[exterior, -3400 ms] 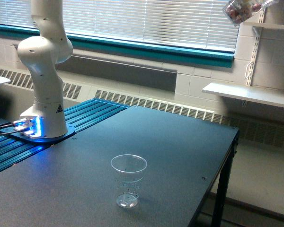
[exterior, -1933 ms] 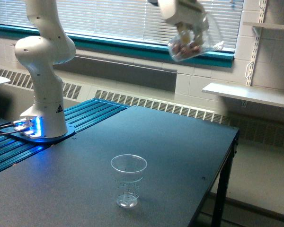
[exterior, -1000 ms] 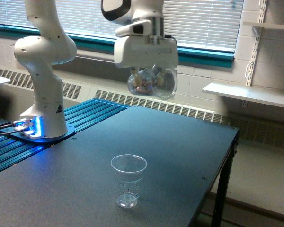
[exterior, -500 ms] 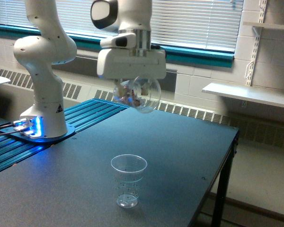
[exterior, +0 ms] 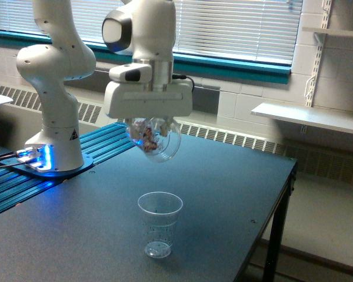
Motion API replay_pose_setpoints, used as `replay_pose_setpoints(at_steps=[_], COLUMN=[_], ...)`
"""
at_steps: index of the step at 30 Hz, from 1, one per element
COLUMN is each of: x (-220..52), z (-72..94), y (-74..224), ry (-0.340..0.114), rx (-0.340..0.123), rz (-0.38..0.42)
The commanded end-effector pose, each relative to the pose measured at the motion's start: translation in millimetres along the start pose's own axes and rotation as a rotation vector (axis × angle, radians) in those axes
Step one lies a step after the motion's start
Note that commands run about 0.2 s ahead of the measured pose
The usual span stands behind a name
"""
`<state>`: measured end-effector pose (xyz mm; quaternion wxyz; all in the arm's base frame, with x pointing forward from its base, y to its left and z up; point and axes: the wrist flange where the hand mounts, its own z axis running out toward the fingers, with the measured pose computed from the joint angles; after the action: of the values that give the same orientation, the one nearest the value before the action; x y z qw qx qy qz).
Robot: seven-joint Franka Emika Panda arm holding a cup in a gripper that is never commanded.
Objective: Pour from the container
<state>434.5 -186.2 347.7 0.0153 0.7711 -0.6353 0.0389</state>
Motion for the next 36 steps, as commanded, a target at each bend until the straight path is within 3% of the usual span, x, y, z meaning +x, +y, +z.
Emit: replay_pose_setpoints(at_steps=[1, 3, 7, 10, 22, 36], x=[3.0, 3.7, 7.1, 10.2, 13.5, 14.4], z=[16.4, 21.3, 35.1, 39.8, 41.9, 46.3], y=[6.3, 6.9, 2.4, -3.4, -16.7, -26.4], ry=[-0.039, -0.048, -0.061, -0.056, -0.07, -0.126], rx=[-0.047, -0.069, -0.163, -0.185, -0.171, -0.172], rz=[-0.03, -0.026, 0.001, 0.007, 0.011, 0.042])
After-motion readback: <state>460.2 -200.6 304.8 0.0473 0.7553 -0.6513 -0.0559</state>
